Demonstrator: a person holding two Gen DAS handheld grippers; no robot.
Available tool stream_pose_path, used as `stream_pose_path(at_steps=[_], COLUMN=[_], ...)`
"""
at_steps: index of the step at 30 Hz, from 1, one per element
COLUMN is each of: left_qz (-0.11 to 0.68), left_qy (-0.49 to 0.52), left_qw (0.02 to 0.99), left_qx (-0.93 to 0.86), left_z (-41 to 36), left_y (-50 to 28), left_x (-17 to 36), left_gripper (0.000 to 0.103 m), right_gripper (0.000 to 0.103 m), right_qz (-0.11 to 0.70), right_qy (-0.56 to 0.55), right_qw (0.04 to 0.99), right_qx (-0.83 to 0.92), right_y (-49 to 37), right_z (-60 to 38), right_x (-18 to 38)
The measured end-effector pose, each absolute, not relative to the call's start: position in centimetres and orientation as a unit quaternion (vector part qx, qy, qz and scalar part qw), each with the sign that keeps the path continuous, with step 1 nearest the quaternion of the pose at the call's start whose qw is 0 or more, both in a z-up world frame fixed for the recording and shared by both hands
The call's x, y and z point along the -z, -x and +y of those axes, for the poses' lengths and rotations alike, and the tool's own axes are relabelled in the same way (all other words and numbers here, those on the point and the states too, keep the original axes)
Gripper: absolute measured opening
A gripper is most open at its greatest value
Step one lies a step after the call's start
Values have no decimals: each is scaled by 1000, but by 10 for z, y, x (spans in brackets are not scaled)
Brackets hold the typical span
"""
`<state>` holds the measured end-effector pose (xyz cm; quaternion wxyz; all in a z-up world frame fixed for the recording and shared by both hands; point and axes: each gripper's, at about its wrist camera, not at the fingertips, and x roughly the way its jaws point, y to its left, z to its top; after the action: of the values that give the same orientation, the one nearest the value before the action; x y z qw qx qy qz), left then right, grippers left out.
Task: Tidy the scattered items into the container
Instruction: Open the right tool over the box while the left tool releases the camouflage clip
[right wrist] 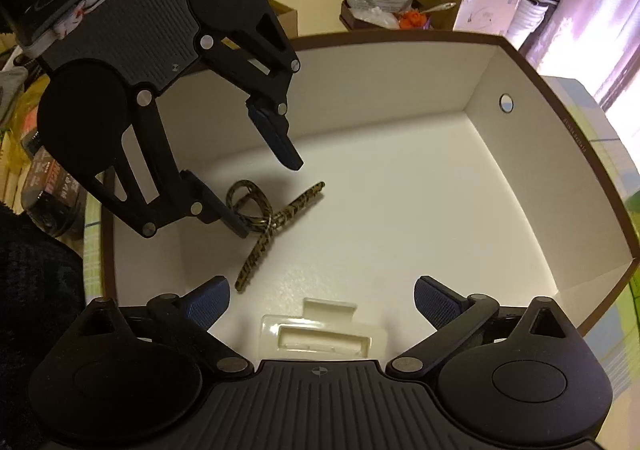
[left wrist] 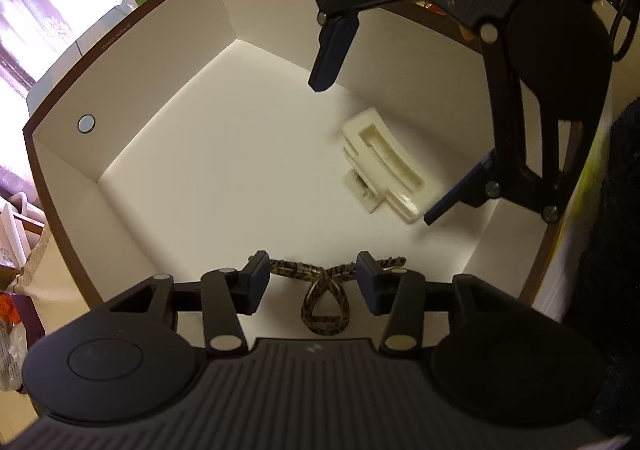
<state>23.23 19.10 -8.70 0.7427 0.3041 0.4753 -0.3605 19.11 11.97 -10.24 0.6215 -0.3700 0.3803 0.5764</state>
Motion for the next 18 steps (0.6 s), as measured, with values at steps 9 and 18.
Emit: stream_pose_path(at_steps=[9,18], left_qz=[473,461], left_qy=[-271,-264], left_qw=[770,791], left_qx=[332,303], left_z=[188,181], left_y=[-222,-204], left_x=[61,35], left_gripper=[59,63], right_gripper=[103,103], right_qz=[364,345], right_qy=[353,332], right_qw=[644,665], right_qx=[-573,-574], right_y=[-174,-142], right_z=[102,60], right_x=[80,48])
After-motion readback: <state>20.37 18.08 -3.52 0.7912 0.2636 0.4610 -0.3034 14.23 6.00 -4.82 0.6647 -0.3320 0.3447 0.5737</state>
